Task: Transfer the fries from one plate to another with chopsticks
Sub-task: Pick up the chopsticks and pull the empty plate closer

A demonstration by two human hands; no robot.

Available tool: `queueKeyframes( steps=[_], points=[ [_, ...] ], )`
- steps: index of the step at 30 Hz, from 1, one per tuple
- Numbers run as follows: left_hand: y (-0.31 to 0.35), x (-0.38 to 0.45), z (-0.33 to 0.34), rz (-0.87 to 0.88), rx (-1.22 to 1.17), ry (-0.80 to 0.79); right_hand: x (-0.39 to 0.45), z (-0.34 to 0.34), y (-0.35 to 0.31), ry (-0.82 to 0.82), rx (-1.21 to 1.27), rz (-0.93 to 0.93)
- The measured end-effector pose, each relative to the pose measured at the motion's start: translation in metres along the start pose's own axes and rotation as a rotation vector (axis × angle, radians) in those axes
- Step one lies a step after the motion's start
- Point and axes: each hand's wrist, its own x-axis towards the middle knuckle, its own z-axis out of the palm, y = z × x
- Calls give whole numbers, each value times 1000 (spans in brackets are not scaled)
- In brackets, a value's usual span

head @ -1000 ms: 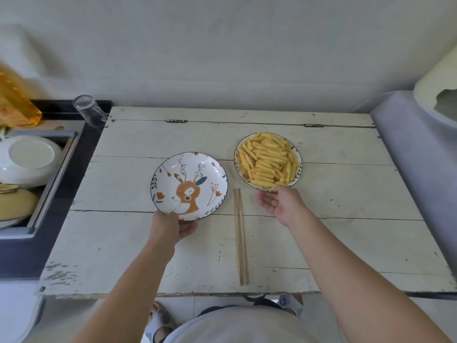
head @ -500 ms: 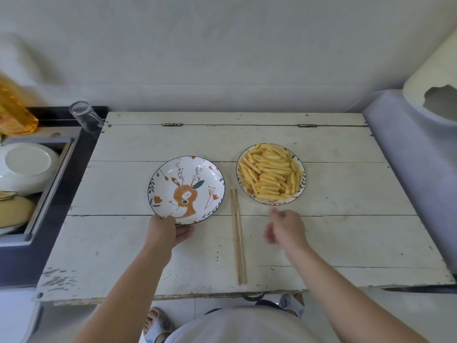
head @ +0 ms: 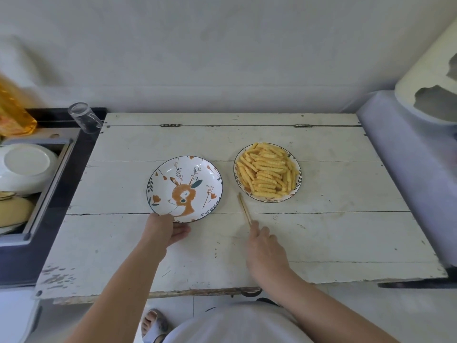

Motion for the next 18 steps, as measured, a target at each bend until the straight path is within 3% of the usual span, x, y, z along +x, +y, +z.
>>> queueKeyframes(
  steps=[6, 9, 11, 13, 15, 16, 18],
  points=[
    [-8, -2, -6, -10, 8, -1, -9, 3, 15, 30, 49, -42],
    [-10, -5, -7, -16, 8, -19, -14, -4, 25, 97, 188, -73],
    [-11, -7, -8, -16, 21, -15, -13, -13, 38, 276, 477, 10],
    [-12, -11, -9, -19, 38, -12, 8, -24, 55, 377, 909, 306],
    [-15, -17, -9, -23, 60, -25, 43, -34, 74, 329, 1399, 623],
    [-16, -20, -9, -28, 68, -35, 60, -40, 81, 284, 1551, 680],
    [-19, -25, -9, -44, 89, -41, 86, -47, 84, 224, 1596, 660]
  ],
)
